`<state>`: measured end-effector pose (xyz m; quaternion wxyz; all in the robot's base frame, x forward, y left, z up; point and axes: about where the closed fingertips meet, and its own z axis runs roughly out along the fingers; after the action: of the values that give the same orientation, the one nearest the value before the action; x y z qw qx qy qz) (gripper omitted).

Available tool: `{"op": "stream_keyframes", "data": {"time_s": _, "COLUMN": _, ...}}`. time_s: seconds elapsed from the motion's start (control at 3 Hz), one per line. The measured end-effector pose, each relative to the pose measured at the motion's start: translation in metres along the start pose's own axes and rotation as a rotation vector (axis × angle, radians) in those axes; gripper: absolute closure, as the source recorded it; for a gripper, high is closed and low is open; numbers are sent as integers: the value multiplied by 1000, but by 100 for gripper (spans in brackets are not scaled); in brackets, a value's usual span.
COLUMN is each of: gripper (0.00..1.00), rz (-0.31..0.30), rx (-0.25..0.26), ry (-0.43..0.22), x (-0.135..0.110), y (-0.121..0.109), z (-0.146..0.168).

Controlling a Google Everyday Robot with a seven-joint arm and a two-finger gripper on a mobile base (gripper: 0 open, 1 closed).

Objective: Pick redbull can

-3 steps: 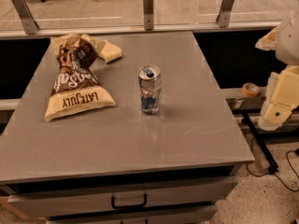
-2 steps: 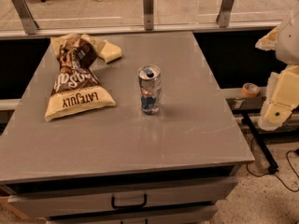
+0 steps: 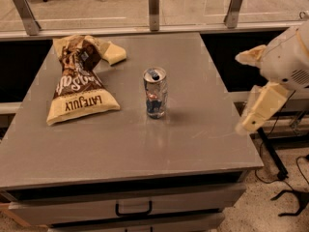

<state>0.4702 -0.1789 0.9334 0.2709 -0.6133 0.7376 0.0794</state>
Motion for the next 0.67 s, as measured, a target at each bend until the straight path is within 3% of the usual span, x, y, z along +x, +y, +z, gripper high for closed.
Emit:
{"op": "stream_keyframes", "data": {"time_s": 0.33, "gripper": 0, "rz": -29, "rx": -19, "ry": -270, "x": -46, "y": -18, "z": 45}}
{"op": "stream_keyframes", "data": {"time_s": 0.67, "gripper": 0, "rz": -35, "rx": -99, "ry": -516, "x": -106, "y": -25, "z": 67}}
